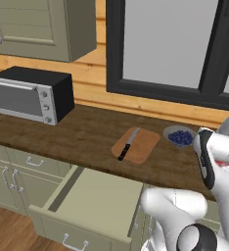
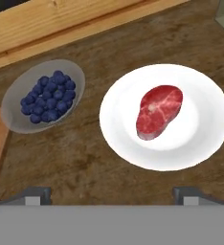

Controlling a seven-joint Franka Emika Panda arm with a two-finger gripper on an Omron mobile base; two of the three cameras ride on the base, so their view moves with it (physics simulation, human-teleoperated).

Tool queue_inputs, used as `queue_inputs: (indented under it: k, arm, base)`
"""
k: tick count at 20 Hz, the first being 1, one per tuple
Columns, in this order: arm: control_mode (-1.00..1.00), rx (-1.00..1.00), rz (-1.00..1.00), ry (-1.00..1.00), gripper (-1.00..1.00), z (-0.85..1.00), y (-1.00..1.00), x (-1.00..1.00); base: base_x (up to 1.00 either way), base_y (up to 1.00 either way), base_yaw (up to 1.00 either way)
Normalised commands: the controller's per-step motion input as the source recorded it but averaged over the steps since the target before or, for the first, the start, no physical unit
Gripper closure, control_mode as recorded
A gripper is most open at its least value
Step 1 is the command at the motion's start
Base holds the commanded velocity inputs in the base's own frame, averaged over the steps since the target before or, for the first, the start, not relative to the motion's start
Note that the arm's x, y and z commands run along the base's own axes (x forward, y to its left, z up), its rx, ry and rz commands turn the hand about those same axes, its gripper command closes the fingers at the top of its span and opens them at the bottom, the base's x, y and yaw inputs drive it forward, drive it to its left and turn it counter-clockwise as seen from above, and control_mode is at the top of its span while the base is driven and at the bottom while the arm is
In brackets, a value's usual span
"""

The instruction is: Pick up the knife from the drawer and place it on the cutting board. Then place the meat from the plate to the cutting board.

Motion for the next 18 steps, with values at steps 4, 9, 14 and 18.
queue_inputs:
  k: [4, 9, 14, 18]
  arm:
    - [-1.0, 0.0, -0.05, 0.08, -1.0, -0.28, -0.76, -0.07]
    - [-1.0, 0.0, 0.0, 0.11, -1.0, -0.17, -0.38, 0.0]
    - [-1.0, 0.0, 0.0, 0.13, -1.0, -0.23, -0.04, 0.13]
    - [-1.0, 0.0, 0.0, 0.07, -1.0, -0.31, -0.01, 0.21]
  base:
    - [0.0, 0.0, 0.0]
    - [0.0, 0.0, 0.0]
    - [0.0, 0.0, 0.0]
    - [0.0, 0.0, 0.0]
